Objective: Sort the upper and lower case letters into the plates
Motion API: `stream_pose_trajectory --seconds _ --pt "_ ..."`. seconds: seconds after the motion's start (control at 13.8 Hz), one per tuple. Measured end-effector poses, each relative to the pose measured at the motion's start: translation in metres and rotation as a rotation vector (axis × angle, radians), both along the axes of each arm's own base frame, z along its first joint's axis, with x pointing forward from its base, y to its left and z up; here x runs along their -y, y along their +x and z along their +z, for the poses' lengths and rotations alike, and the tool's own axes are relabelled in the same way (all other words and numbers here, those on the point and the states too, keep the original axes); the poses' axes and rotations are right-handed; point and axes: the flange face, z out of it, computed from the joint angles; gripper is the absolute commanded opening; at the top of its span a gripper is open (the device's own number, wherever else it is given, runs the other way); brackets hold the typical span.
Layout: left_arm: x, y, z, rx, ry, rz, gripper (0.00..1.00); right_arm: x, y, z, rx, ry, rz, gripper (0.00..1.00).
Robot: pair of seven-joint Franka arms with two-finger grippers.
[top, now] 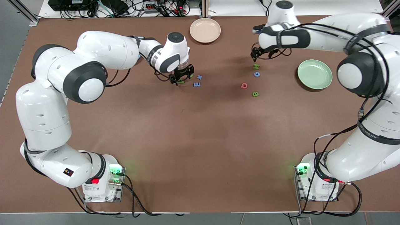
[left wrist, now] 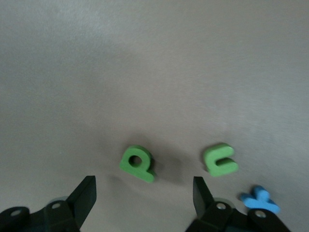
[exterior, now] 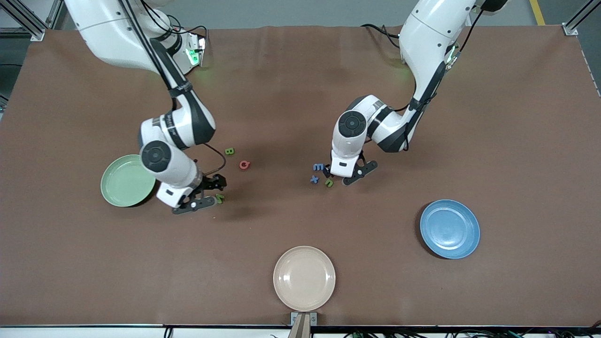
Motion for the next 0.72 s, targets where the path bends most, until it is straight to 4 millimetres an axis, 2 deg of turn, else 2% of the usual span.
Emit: stream_pose_trajectory --seconds 0.22,0.51,0.72 --pt "-0.006 0.002 -0.003 -0.001 0.006 0.016 0.75 -0.003 0.002 -0.022 -0.021 -0.009 -0.075 0.96" --pt "-0.010 0.003 -0.006 -0.004 0.012 0.028 0.63 0.007 0.013 -0.043 -0.033 -0.042 -0.394 0.95" --pt "-0.012 0.004 -0.007 -0.005 0.014 0.031 0.46 0.012 0.021 -0.051 -0.033 -0.052 -0.523 0.88"
